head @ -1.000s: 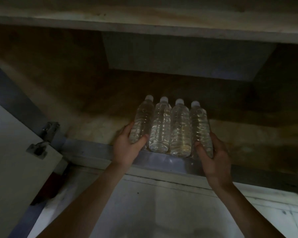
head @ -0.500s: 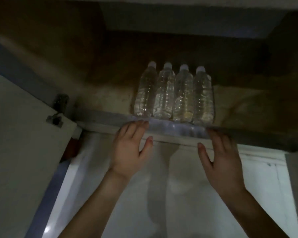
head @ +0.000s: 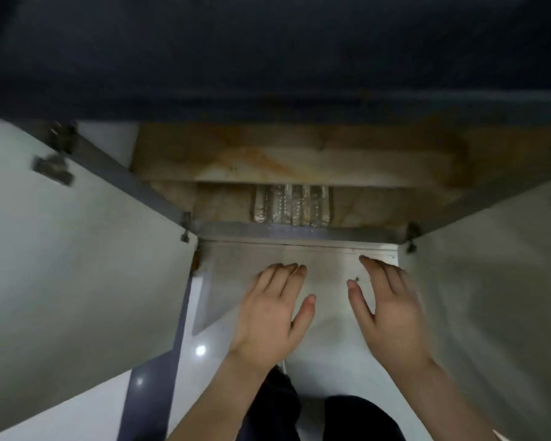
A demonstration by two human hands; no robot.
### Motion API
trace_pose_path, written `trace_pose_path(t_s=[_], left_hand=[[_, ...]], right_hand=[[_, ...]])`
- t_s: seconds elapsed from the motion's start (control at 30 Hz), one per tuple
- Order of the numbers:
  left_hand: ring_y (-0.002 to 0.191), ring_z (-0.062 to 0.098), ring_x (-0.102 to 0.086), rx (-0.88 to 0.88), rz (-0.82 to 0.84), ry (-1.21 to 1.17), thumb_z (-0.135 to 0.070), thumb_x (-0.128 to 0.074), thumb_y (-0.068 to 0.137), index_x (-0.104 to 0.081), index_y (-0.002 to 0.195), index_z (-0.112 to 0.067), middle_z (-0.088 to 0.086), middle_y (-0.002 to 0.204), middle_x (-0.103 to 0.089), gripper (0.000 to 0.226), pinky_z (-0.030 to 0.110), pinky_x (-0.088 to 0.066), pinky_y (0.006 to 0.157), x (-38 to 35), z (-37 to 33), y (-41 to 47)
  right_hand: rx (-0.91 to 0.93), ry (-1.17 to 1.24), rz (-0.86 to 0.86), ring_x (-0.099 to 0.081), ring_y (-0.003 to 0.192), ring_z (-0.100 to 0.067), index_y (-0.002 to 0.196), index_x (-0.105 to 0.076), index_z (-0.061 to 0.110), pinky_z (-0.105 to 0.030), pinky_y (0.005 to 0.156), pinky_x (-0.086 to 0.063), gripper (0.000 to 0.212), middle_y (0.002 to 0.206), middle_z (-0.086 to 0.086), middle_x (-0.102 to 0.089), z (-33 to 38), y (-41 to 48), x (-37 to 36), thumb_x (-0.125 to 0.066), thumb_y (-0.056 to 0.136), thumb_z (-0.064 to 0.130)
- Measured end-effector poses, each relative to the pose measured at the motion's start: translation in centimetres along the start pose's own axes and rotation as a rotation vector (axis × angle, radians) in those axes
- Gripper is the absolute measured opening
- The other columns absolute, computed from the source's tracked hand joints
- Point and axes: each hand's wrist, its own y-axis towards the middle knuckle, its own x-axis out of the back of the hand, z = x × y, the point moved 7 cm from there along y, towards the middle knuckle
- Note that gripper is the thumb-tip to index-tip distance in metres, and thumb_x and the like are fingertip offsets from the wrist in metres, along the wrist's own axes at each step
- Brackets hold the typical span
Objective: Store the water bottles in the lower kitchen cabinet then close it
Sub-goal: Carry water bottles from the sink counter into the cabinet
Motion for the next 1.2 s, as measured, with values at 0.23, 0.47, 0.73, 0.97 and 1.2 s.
trace_pose_path(t_s=[0.23,0.47,0.73,0.97,1.2], left_hand=[[0.121,0.021,-0.055,-0.062,0.004,0.005,-0.043,-0.035,0.099,-0.059,0.132,-0.013,0.003,0.130,-0.062,0.050,0.036,-0.043,0.103,19.0,-14.7,-1.5],[0.129,0.019,-0.049,-0.299,-0.116,0.057,-0.044,-0.041,0.098,-0.055,0.136,-0.017,0.000,0.135,-0.059,0.049,0.038,-0.037,0.112,32.0,-23.9,-1.6],[0.135,0.022,-0.048,-0.542,-0.031,0.066,-0.046,-0.037,0.098,-0.054,0.140,-0.016,0.000,0.141,-0.056,0.054,0.037,-0.027,0.115,34.4,-27.1,-0.7],[0.134,0.017,-0.048,-0.754,0.247,0.013,-0.052,-0.024,0.101,-0.052,0.141,-0.021,-0.006,0.141,-0.055,0.058,0.032,-0.032,0.113,27.8,-28.9,-3.9],[0.130,0.019,-0.052,-1.073,0.430,-0.016,-0.053,-0.026,0.101,-0.053,0.139,-0.021,-0.005,0.138,-0.058,0.058,0.033,-0.031,0.114,22.4,-39.1,-7.3]], right_hand=[[0.067,-0.026,-0.002,-0.057,0.111,-0.026,0.128,-0.060,0.007,-0.038,0.093,-0.050,0.049,0.118,-0.007,-0.065,10.0,-3.5,21.6,-0.041,0.098,0.041],[0.077,-0.075,-0.159,-0.059,0.111,-0.030,0.130,-0.059,0.008,-0.045,0.092,-0.053,0.054,0.123,-0.008,-0.064,14.9,-5.6,37.4,-0.038,0.097,0.046],[-0.216,-0.100,-0.403,-0.055,0.117,-0.027,0.131,-0.057,0.011,-0.043,0.097,-0.049,0.053,0.128,-0.005,-0.062,14.6,-12.9,42.6,-0.036,0.097,0.045],[-0.588,-0.131,-0.491,-0.059,0.114,-0.028,0.129,-0.060,0.010,-0.043,0.091,-0.053,0.054,0.124,-0.004,-0.065,12.6,-23.7,39.6,-0.038,0.096,0.046],[-0.915,-0.186,-0.620,-0.060,0.114,-0.028,0.130,-0.062,0.009,-0.042,0.091,-0.052,0.054,0.123,-0.005,-0.066,9.0,-34.6,40.9,-0.041,0.095,0.045]])
